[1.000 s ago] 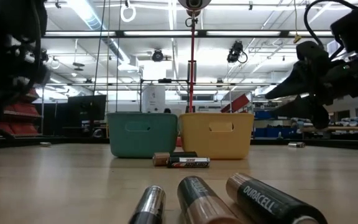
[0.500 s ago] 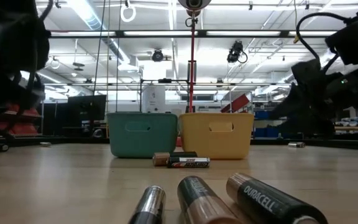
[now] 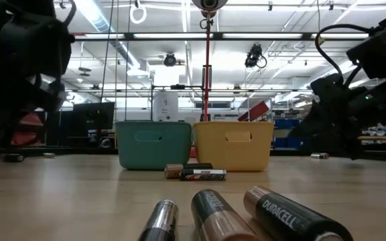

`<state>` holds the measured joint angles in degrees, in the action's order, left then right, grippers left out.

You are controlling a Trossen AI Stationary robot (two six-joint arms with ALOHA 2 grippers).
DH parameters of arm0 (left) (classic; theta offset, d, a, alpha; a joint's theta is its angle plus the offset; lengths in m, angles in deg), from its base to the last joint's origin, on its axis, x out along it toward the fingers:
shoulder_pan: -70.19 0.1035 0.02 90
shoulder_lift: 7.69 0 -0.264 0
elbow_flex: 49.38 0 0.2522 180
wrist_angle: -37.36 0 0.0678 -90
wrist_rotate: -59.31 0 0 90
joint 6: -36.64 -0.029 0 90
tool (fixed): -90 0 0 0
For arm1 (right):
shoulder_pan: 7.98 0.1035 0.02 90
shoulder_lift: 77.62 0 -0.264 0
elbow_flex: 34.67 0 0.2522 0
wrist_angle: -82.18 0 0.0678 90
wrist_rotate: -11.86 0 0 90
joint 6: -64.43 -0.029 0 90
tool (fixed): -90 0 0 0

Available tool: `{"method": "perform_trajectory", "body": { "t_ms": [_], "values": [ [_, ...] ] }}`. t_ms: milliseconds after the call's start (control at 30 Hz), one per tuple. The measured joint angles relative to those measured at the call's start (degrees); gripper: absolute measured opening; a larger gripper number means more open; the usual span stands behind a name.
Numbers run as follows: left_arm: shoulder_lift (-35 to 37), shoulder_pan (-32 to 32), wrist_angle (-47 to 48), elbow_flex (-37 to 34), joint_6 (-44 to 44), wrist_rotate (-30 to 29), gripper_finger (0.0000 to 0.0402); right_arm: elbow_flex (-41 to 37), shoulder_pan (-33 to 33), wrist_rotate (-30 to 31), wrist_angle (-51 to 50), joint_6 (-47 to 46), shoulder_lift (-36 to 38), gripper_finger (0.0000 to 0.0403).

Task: Sort batteries
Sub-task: Put the black battery into the blue bin

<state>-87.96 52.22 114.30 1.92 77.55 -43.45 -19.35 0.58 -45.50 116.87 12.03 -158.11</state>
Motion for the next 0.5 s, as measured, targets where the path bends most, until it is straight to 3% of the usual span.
{"method": "perform_trajectory", "body": {
  "t_ms": [133,333,500],
  "values": [
    [0.03,3.25,0.91,1.53,0.55,-2.95,0.0181,0.57,0.0,-0.3,0.75,0.0,-1.07,0.0227],
    [-0.34,13.1,0.73,0.55,0.75,-4.39,0.0185,2.66,0.04,-0.92,0.78,2.62,-1.03,0.0222],
    [-0.34,18.21,-0.19,0.37,-7.31,-5.25,0.0202,3.81,0.65,-1.65,0.81,5.5,-1.03,0.0221]
  ]
}}
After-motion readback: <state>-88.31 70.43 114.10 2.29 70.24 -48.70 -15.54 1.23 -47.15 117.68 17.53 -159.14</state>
